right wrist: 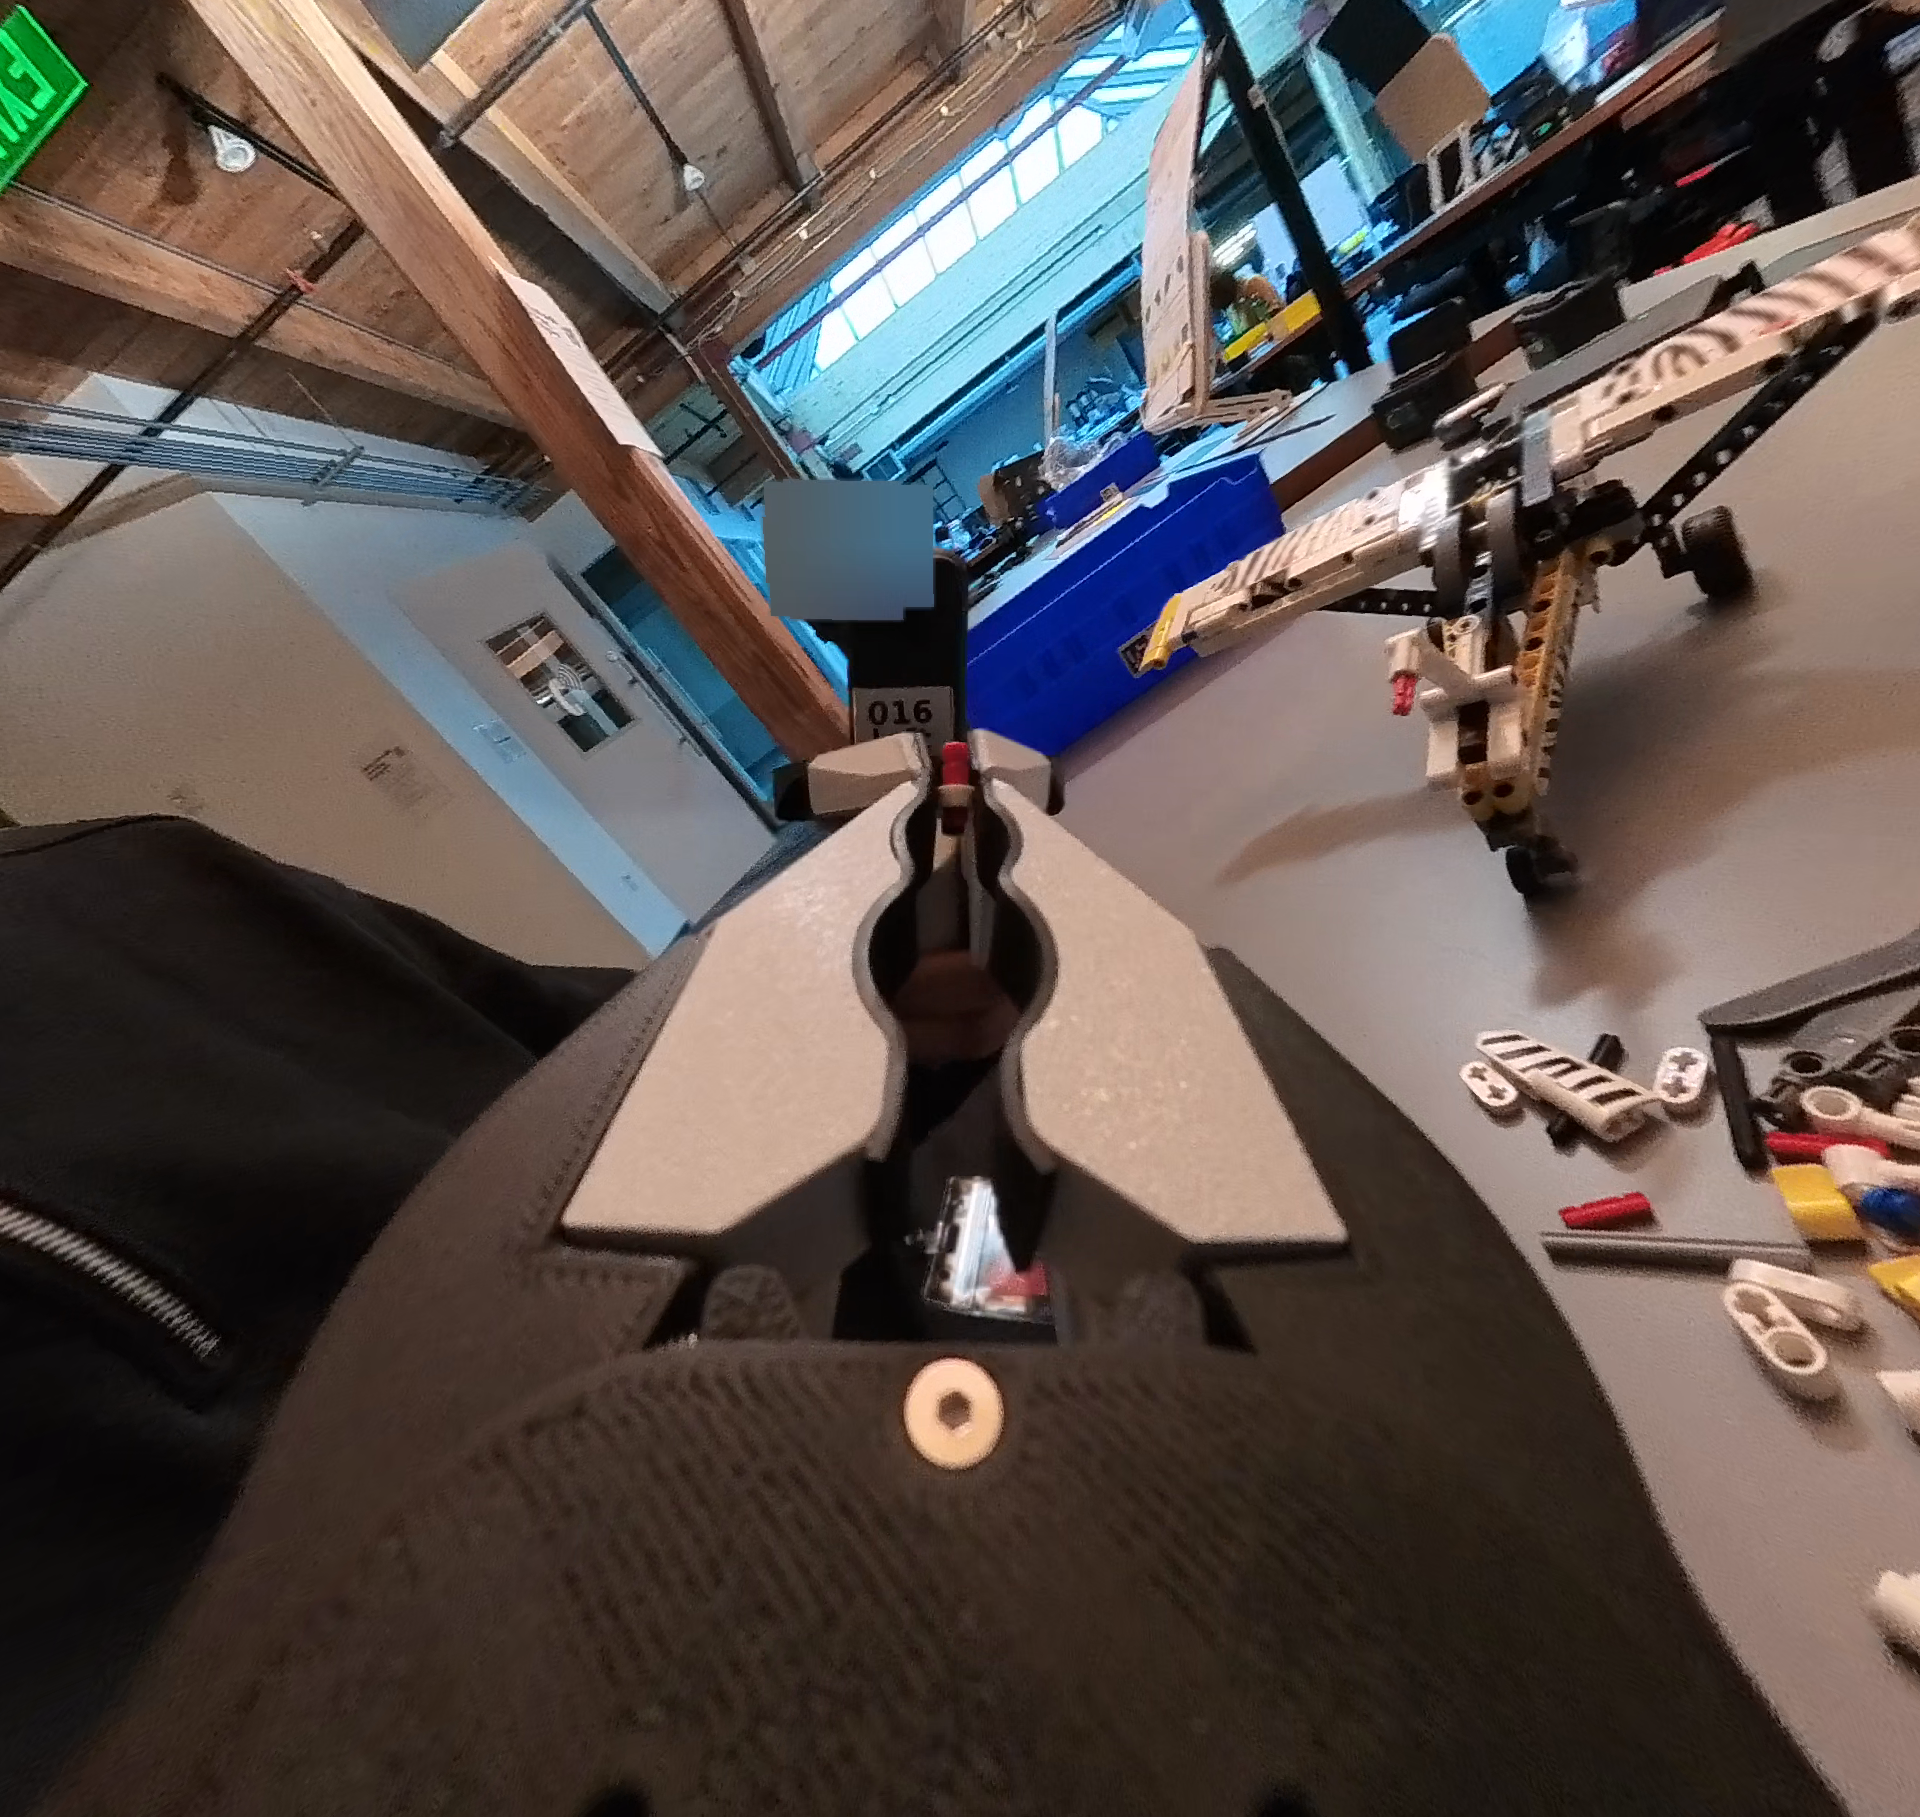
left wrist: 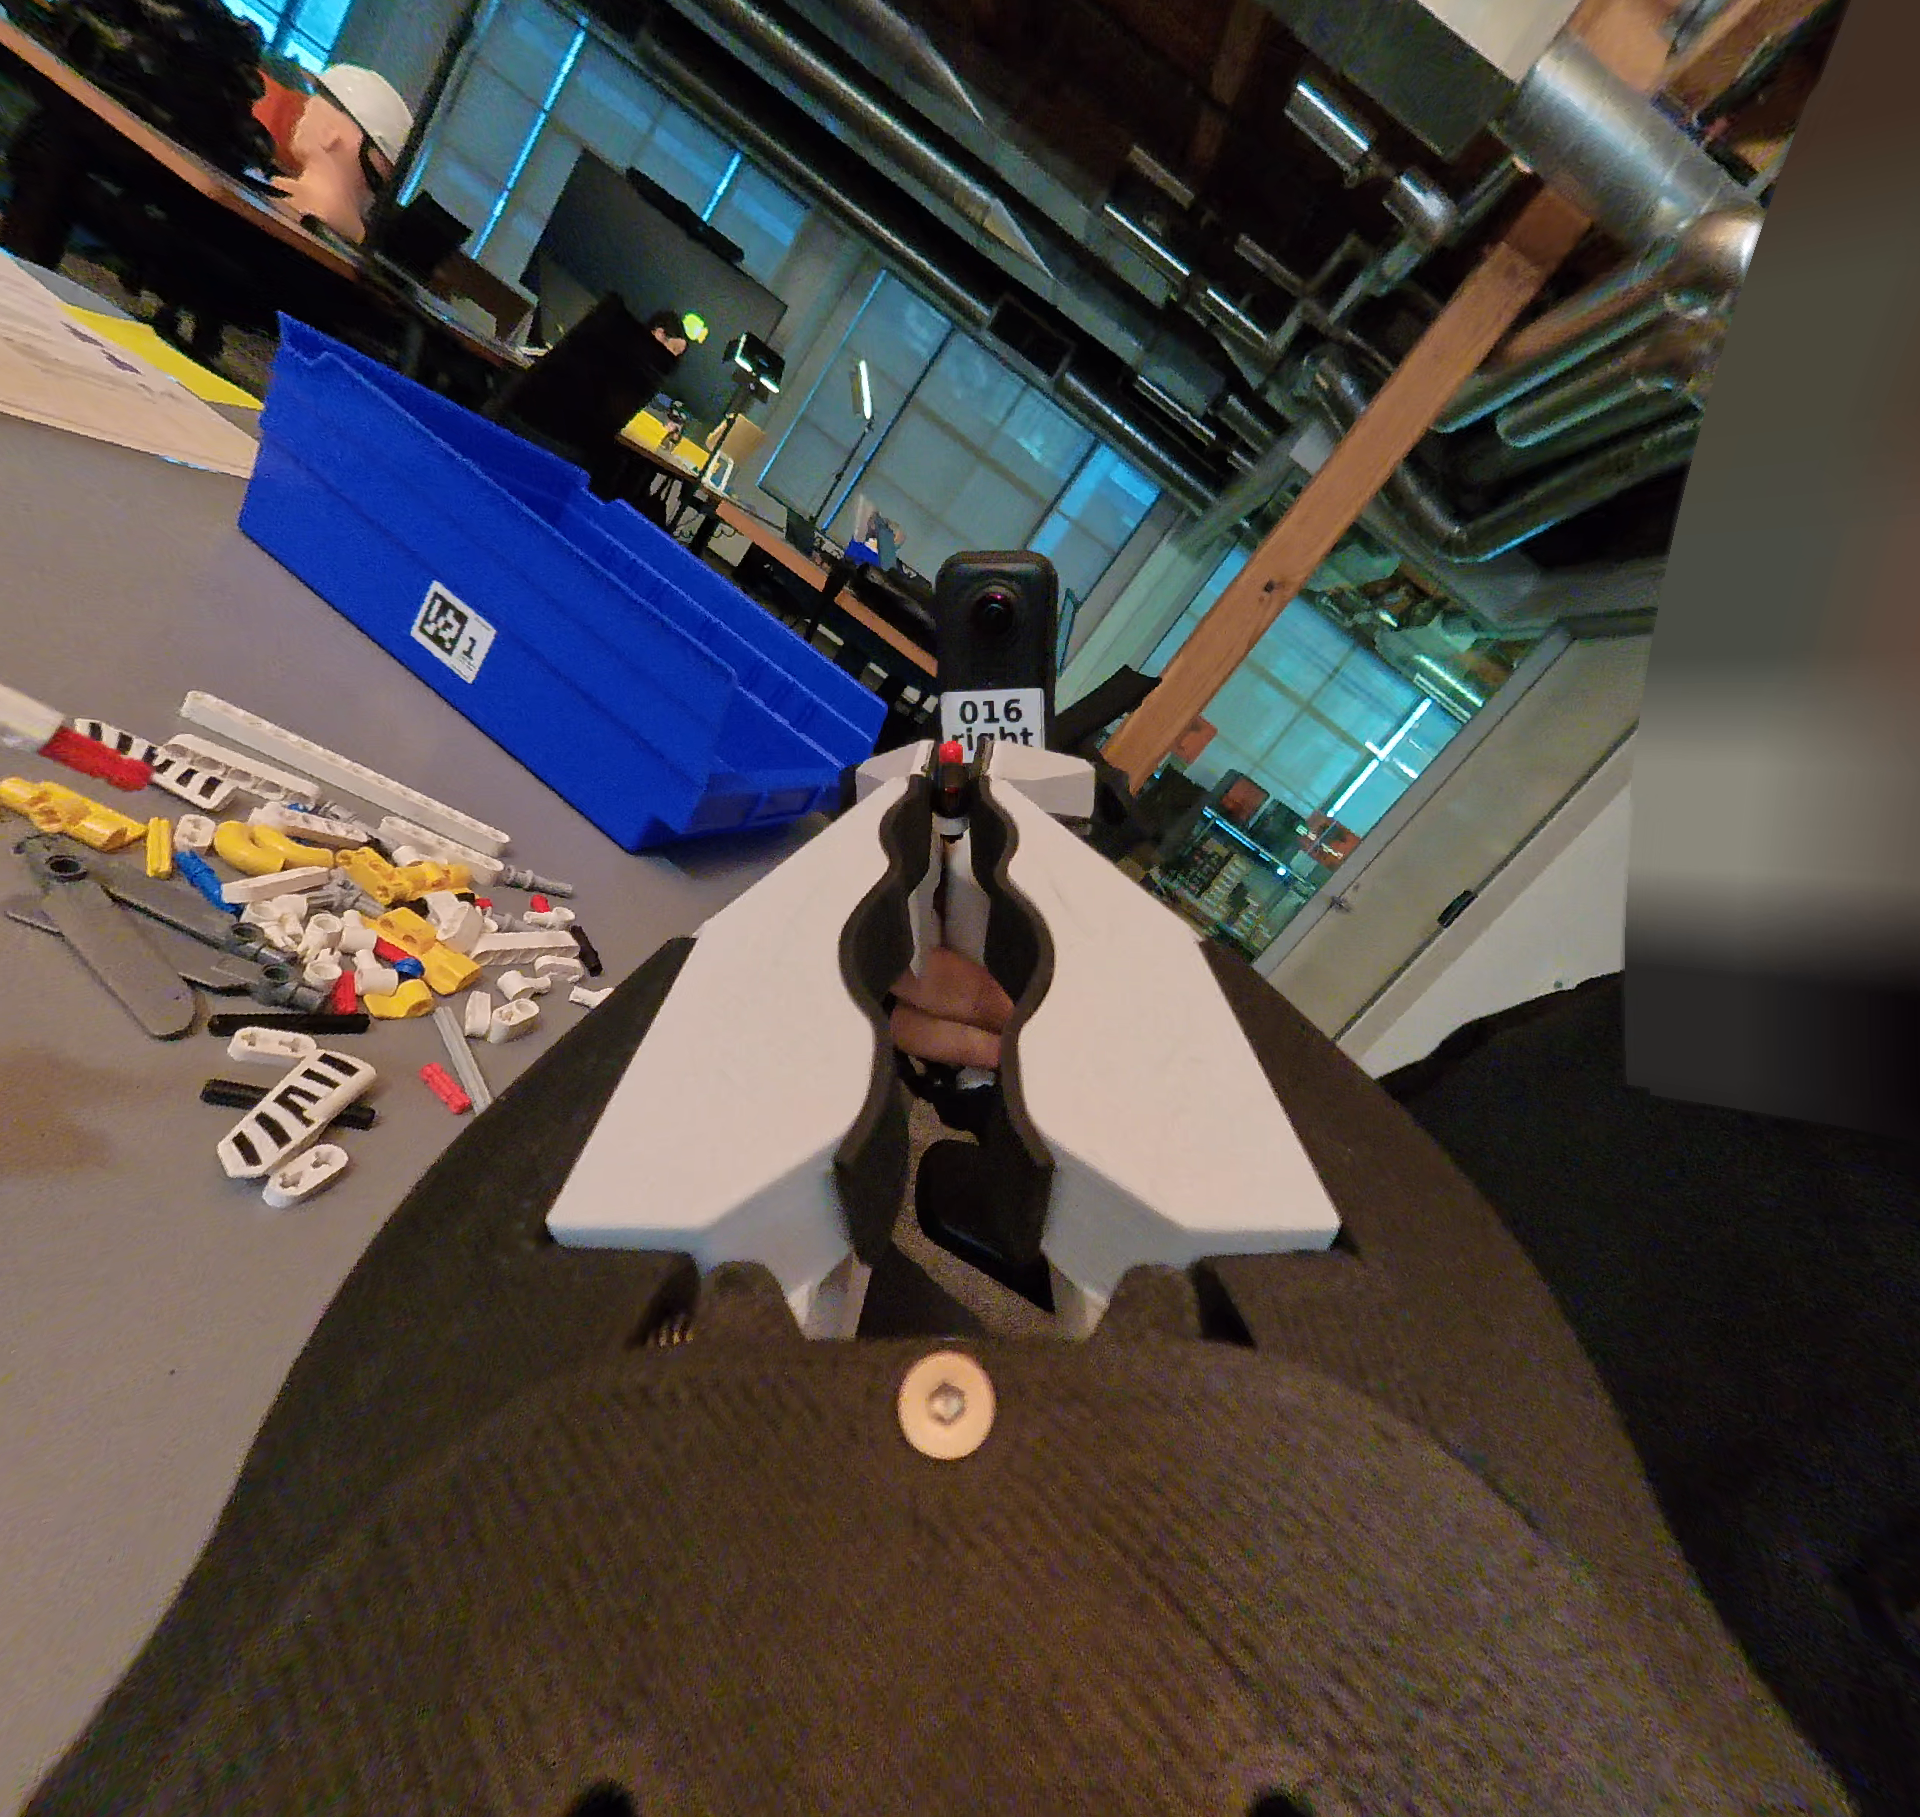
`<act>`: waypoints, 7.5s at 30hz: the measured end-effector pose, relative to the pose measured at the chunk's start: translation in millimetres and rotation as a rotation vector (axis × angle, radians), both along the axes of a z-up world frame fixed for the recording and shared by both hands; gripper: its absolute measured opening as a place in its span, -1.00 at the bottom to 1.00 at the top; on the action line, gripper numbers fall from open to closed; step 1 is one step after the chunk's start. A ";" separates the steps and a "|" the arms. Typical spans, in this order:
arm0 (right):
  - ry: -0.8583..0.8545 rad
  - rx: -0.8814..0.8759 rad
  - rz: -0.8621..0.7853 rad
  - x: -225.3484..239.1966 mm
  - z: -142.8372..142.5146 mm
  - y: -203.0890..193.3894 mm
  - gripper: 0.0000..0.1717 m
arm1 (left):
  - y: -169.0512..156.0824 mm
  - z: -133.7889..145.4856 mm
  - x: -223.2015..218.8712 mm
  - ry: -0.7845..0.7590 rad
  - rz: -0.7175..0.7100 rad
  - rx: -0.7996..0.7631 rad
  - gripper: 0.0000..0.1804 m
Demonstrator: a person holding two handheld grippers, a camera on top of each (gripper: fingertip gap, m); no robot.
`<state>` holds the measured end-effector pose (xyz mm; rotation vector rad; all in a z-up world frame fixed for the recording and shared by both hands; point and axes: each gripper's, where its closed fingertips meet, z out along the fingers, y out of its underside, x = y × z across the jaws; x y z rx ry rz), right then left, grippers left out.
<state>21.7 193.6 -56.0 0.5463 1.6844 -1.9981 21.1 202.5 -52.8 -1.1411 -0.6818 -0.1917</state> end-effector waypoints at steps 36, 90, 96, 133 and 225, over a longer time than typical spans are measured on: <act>0.217 0.058 -0.268 3.2 -28.8 25.7 -0.76 | -16.4 -42.6 17.8 -0.365 -0.044 0.160 -0.97; 1.047 0.389 -0.142 12.0 -66.1 -0.2 -0.95 | -3.3 -68.0 6.1 -0.472 -0.355 0.011 -0.96; 1.039 0.391 -0.146 12.2 -65.1 -1.2 -0.95 | -4.2 -66.8 7.0 -0.476 -0.367 0.025 -0.96; 0.290 0.288 0.004 1.2 -59.8 -6.6 -0.95 | -1.8 -68.2 4.9 -0.026 0.032 -0.294 -0.97; 0.305 0.081 0.104 25.5 -35.0 7.2 -0.91 | 10.7 -42.1 24.7 -0.155 -0.191 0.032 -0.99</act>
